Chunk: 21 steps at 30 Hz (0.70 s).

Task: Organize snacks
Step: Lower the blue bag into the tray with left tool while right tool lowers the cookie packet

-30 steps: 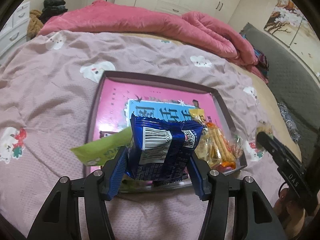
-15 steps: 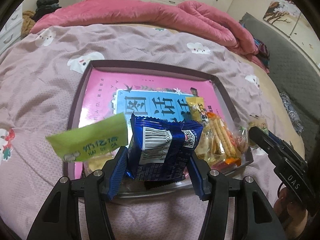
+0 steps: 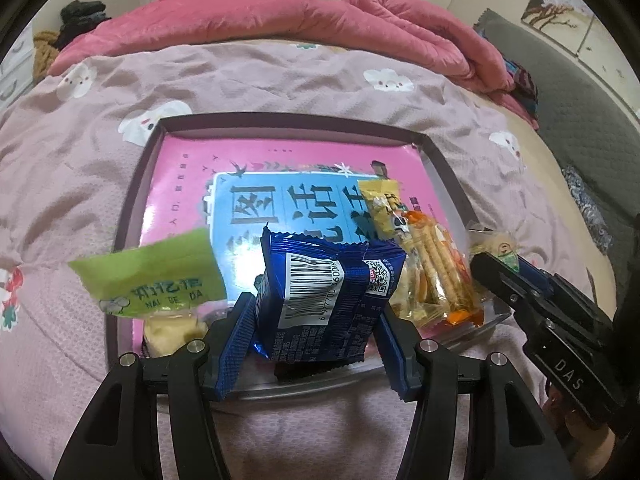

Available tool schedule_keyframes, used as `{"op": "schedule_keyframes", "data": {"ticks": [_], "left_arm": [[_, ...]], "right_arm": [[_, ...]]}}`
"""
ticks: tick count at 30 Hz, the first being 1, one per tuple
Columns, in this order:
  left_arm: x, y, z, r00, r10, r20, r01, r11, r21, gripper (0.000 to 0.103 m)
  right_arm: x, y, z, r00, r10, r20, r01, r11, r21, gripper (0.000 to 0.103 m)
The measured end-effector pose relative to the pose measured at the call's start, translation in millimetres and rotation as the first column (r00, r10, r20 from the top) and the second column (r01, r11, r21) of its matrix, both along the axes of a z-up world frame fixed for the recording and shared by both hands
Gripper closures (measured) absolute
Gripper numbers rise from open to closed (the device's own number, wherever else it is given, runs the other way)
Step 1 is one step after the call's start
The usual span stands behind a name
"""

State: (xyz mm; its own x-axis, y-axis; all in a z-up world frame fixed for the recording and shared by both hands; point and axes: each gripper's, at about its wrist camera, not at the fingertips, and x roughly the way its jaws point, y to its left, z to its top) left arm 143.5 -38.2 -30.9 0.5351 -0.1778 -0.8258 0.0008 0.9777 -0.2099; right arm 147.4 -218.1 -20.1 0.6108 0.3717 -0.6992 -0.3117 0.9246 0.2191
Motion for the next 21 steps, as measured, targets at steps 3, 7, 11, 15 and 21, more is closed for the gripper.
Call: {"op": "schedule_keyframes", "data": {"ticks": [3,7,11,15,21], "left_arm": [[0.4,-5.1,-1.2,1.0,-0.011,-0.004,0.011,1.0,0.009,0.044],[1.8,-6.9,-3.1,1.0,-0.011,-0.012,0.011,1.0,0.014,0.044],[2.4,-6.3,-5.0,1.0,-0.005,-0.021,0.005,1.0,0.016,0.044],[2.1,-6.6,-4.9,1.0,-0.007,-0.022,0.007,1.0,0.014,0.044],[1.1,-6.3,-5.4,1.0,-0.01,-0.025,0.01,1.0,0.009,0.044]], "right_arm": [[1.6,-1.4,-3.9,1.0,-0.01,-0.017,0.01,1.0,-0.001,0.07],[4.0,-3.2,-6.3,0.999,-0.017,-0.029,0.017,1.0,0.008,0.07],[3.1,-1.6,-7.3,1.0,-0.013,-0.028,0.013,1.0,0.004,0.07],[2.7,-0.7,-7.6,1.0,-0.008,-0.023,0.008,1.0,0.006,0.07],[0.4,3.2,-8.3,1.0,0.008,-0.021,-0.008,1.0,0.009,0.069]]}}
